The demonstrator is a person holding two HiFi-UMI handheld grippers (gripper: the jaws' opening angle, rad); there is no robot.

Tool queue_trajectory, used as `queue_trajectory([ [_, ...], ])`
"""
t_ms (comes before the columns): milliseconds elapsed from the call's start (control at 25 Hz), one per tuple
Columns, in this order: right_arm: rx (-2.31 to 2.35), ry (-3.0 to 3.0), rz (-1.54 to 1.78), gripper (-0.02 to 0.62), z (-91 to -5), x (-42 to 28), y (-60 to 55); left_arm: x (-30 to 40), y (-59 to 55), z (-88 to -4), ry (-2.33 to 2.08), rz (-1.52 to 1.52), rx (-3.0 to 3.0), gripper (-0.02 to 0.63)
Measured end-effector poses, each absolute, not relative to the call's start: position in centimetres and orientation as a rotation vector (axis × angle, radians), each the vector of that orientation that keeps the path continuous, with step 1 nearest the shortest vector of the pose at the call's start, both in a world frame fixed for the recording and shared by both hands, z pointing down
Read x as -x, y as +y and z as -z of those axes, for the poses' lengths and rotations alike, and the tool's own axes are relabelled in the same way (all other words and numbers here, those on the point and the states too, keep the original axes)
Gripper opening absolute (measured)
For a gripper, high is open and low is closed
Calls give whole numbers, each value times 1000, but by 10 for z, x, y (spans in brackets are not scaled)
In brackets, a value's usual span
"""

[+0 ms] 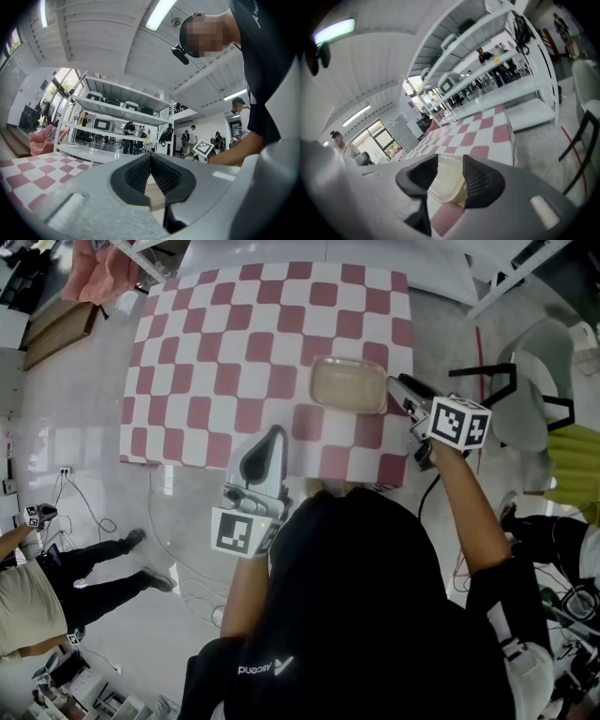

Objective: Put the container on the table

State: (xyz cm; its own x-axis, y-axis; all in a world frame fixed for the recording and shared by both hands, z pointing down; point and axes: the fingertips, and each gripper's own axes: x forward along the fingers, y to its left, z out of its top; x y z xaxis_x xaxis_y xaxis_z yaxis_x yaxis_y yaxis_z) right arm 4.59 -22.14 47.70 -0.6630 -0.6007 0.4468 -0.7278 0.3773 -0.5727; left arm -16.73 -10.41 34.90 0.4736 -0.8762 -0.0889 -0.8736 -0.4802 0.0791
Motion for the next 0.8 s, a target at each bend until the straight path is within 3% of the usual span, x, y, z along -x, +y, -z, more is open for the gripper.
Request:
queue_trajectory([
  [200,-1179,-2755,-566,128,-406,-29,-196,147,-114,-345,-1538,197,-2702,9],
  [440,-1077,-2916,-108,79,-361,-2,-149,118,-119,-333,-1438,202,-2775,9],
  [680,-1073,-2968,12,6,-348,12,-118,92,-114,-330,-1353,179,-2818,11],
  [800,-1052,-2974,33,3,-345,15,-111,89,-110,-329,-1341,187,-2823,9],
])
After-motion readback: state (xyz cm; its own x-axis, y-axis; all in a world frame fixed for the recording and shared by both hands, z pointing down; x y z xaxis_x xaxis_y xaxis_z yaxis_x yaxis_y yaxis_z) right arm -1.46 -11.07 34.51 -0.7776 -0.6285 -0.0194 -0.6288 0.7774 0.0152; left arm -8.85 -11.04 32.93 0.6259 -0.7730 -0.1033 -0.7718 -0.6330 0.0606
